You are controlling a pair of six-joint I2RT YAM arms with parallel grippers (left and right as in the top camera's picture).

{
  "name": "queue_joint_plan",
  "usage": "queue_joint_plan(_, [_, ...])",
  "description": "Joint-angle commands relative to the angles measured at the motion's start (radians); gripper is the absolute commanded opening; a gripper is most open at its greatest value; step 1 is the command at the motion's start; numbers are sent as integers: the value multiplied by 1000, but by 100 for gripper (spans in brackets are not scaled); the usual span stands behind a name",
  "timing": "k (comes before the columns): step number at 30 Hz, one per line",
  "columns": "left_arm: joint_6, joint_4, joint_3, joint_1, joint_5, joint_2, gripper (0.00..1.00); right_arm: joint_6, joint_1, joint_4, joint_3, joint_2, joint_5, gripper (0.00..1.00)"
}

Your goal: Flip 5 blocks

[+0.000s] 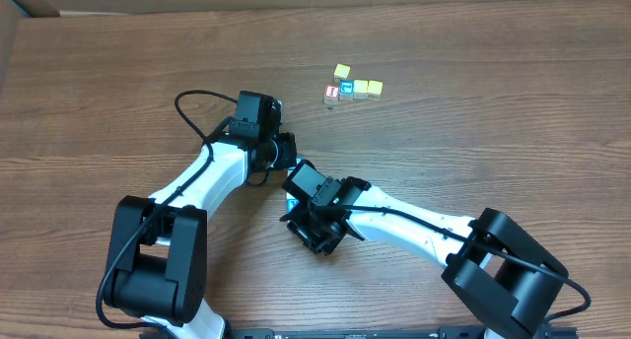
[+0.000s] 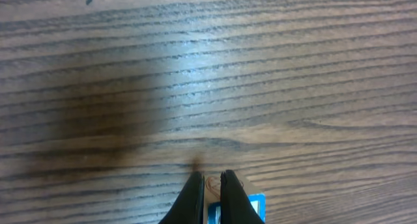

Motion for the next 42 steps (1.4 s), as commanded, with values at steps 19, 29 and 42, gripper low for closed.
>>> queue_joint_plan(19, [2,-74,30,-17,-52,30,4,4,-8,-35,20,3,7,4])
queue_joint_plan(29, [1,-51,43,-17,-74,30,17,4,-8,-39,20,3,7,4])
queue_joint_plan(42, [1,-40,61,-17,-100,30,34,4,-8,-55,20,3,14,26])
